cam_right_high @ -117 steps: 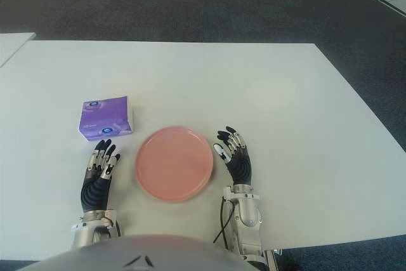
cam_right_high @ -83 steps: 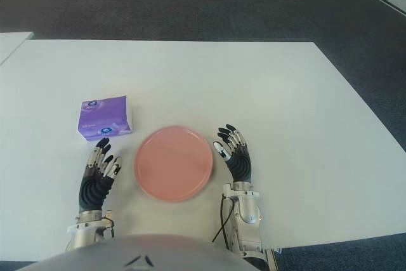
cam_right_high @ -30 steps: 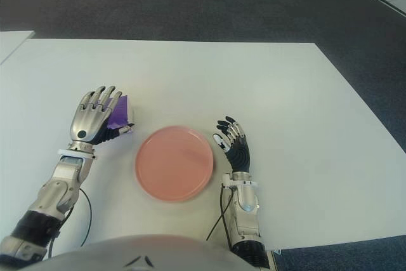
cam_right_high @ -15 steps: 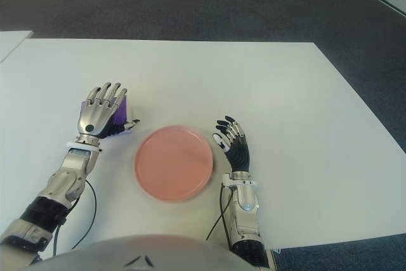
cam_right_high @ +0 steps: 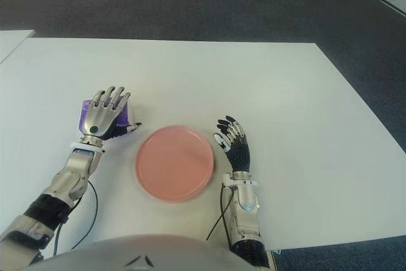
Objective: Put the tissue paper into the plate.
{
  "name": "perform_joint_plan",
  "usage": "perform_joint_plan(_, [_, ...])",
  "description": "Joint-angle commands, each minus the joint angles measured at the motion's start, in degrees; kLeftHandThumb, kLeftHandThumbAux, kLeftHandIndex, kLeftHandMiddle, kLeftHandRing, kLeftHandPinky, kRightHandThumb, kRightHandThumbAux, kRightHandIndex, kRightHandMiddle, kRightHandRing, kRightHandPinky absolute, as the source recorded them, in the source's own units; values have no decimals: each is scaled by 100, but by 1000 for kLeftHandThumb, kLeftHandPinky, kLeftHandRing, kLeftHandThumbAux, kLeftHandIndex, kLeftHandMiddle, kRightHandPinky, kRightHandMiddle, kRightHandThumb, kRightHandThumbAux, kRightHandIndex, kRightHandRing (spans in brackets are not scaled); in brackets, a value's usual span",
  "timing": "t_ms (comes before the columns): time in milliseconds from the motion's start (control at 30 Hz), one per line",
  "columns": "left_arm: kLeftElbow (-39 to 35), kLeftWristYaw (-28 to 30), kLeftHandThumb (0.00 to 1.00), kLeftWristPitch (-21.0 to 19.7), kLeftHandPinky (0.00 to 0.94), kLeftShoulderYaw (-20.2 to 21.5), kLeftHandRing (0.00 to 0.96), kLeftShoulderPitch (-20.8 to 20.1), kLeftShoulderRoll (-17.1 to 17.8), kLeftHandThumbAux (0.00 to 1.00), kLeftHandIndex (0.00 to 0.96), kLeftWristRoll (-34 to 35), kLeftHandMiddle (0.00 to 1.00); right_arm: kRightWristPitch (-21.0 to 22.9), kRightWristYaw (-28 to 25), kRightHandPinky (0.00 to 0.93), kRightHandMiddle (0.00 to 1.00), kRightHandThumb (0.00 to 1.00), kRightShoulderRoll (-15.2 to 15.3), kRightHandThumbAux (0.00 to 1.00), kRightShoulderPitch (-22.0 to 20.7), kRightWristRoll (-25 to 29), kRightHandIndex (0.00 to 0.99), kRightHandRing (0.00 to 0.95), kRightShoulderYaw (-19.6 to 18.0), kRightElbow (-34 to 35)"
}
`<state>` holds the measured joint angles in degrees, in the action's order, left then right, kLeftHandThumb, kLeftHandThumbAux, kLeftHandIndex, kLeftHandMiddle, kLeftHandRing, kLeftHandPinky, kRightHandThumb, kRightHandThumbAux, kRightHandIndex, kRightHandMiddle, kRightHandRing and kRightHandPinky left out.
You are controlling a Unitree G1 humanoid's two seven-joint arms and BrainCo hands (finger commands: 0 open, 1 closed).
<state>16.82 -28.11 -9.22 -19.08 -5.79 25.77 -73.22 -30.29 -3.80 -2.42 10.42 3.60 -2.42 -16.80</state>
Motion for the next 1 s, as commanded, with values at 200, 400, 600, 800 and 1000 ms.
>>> perform_joint_plan(200, [381, -190, 158, -87, 0, -212, 0, -180, 121, 180, 0, 37, 0, 368, 39, 240, 309, 269, -21, 583, 595, 8, 171, 292, -106, -1299])
perform_joint_plan(400, [489, -273, 157, -104, 0, -260, 0, -221, 126, 181, 2, 61, 0, 372, 2, 226, 311, 274, -28, 578, 603, 53, 175, 290, -125, -1294])
perform_joint_plan(600, [585, -314, 165, -122, 0, -313, 0, -271, 143, 193, 5, 102, 0, 323, 82, 229, 306, 259, 5, 584, 588, -71, 175, 287, -108, -1327])
perform_joint_plan(800, [651, -353, 169, -140, 0, -342, 0, -307, 152, 203, 3, 140, 0, 220, 115, 246, 305, 246, 14, 585, 600, -145, 171, 292, -96, -1340])
perform_joint_plan(1000, [699, -281, 160, -174, 0, -368, 0, -342, 157, 208, 7, 142, 0, 184, 67, 238, 296, 232, 30, 577, 618, -140, 171, 283, -105, -1324])
